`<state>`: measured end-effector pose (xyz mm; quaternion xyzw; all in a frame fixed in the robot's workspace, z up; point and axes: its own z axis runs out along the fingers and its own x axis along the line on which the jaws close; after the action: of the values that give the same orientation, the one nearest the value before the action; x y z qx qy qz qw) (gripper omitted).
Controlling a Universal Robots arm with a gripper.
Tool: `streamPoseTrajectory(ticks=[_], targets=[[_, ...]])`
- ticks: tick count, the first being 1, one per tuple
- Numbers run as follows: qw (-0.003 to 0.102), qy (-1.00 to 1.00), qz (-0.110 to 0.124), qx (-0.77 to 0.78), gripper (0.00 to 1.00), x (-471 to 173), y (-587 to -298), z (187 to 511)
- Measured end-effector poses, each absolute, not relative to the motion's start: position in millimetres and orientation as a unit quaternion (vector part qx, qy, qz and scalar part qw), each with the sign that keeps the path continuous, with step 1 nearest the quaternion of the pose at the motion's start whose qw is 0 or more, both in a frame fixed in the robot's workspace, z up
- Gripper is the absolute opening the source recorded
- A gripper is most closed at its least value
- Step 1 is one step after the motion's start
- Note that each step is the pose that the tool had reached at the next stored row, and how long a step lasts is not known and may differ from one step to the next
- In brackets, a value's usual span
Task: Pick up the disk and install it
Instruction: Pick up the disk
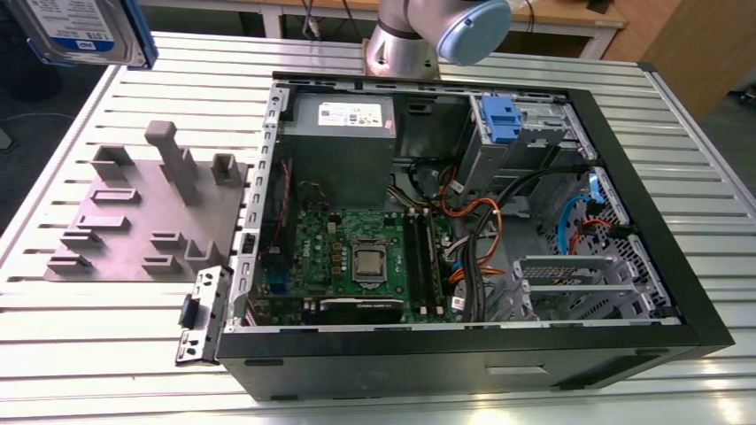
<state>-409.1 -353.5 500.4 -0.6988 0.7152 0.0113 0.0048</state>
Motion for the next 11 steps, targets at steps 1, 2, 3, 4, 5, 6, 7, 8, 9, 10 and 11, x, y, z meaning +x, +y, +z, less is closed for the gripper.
streamPoseTrajectory(ticks=[1,2,3,4,5,6,7,8,9,10,11], targets=[[0.005,0.715,0.011,-0.699,0.36,-408.8,-353.5,500.4],[0.005,0.715,0.011,-0.699,0.36,-408.6,-353.5,500.4],[0.005,0.715,0.011,-0.699,0.36,-408.3,-353.5,500.4],[0.005,0.715,0.011,-0.699,0.36,-408.0,-353.5,500.4],[0.005,0.715,0.011,-0.699,0.36,-407.7,-353.5,500.4],[0.005,0.715,0.011,-0.699,0.36,-407.4,-353.5,500.4],[0.005,0.715,0.011,-0.699,0.36,-407.1,-353.5,500.4],[0.005,0.715,0.011,-0.699,0.36,-406.9,-353.5,500.4],[0.005,0.715,0.011,-0.699,0.36,-406.6,-353.5,500.4],[0.005,0.715,0.011,-0.699,0.36,-406.3,-353.5,500.4],[0.005,0.715,0.011,-0.699,0.36,-406.0,-353.5,500.4]])
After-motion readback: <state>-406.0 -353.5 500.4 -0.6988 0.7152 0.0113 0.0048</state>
